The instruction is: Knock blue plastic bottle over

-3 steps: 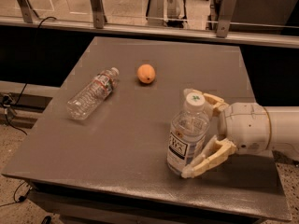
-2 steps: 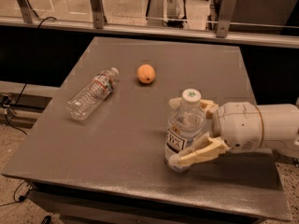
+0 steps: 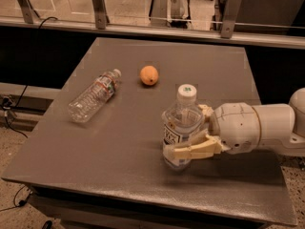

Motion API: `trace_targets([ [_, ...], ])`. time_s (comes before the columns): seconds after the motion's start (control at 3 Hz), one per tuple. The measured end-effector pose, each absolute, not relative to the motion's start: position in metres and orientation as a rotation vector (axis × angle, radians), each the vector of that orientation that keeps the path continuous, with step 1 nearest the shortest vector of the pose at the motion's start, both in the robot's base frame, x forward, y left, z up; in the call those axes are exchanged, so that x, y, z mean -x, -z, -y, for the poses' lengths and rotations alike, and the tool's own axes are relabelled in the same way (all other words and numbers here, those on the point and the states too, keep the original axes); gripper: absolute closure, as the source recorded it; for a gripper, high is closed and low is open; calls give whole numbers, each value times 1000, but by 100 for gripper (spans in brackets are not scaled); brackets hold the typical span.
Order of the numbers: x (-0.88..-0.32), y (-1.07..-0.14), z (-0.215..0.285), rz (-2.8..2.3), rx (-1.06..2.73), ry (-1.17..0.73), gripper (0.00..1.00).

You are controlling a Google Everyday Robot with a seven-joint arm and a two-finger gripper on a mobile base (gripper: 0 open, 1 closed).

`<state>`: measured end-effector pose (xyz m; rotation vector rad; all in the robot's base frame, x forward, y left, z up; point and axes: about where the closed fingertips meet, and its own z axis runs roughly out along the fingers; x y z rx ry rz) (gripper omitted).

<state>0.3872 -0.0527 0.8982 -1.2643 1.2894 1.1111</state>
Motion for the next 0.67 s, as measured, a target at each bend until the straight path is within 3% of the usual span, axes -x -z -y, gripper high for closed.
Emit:
trace_targets([
  [0.33,-402,-909,50,-1416,1336,-1004,95],
  [0.67,-425,-931,46,-1570,1457,-812,100],
])
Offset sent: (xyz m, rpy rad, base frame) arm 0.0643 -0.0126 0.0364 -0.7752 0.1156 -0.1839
